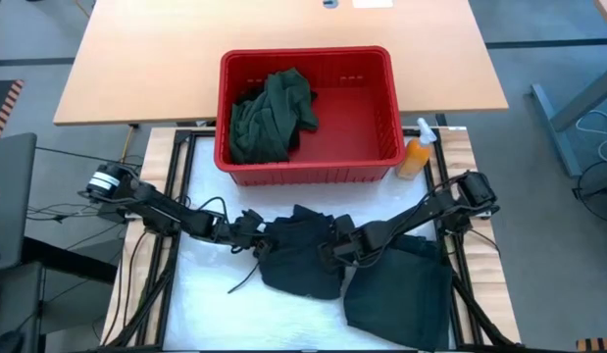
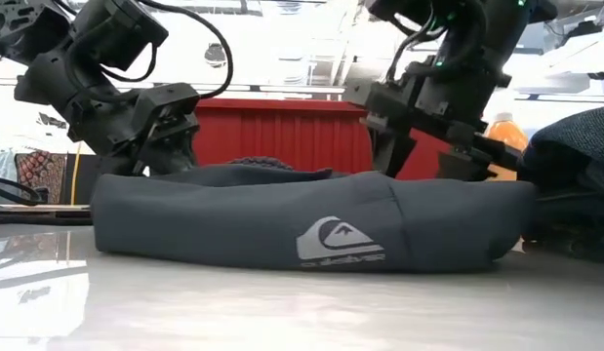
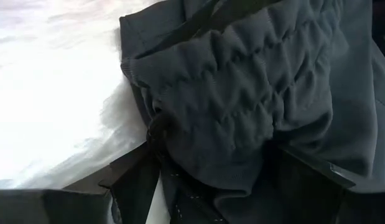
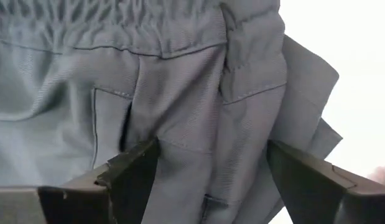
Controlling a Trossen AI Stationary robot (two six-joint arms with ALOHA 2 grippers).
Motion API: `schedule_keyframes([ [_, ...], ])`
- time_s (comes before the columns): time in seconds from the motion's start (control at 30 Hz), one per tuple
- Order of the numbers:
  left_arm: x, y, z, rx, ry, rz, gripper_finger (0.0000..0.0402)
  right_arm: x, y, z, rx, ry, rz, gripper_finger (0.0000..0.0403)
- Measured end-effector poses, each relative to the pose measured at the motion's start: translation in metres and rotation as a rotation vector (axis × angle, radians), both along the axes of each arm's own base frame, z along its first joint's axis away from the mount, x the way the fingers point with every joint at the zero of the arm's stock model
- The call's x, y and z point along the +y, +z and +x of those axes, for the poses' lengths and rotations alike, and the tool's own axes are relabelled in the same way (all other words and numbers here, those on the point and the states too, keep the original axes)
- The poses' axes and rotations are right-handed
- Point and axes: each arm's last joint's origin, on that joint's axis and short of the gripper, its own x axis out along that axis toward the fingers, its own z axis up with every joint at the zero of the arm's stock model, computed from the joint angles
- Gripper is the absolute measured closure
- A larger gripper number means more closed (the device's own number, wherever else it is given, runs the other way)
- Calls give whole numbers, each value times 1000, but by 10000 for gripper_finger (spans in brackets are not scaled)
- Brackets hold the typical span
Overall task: Fold laundry
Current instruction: Stack the folded gray shorts on top of the folded black pants
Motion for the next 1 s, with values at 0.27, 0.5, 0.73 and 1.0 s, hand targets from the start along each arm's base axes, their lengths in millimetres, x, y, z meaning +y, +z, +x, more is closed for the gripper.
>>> schedule_keyframes([
  [0.27, 0, 4, 2, -41, 24, -18, 117, -13, -7, -7, 143, -6, -16, 76],
  [0.5, 2, 6, 5, -54, 55, -14, 117, -20, -23, 2, 170, 21, -2, 77],
  [0.73, 5, 6, 6, -62, 89, -46, 118, -15, -41, 23, 73, 83, 49, 95],
  [1.0, 6, 4, 4, -21, 125, -56, 162, -19, -25, 26, 42, 160, 35, 210],
])
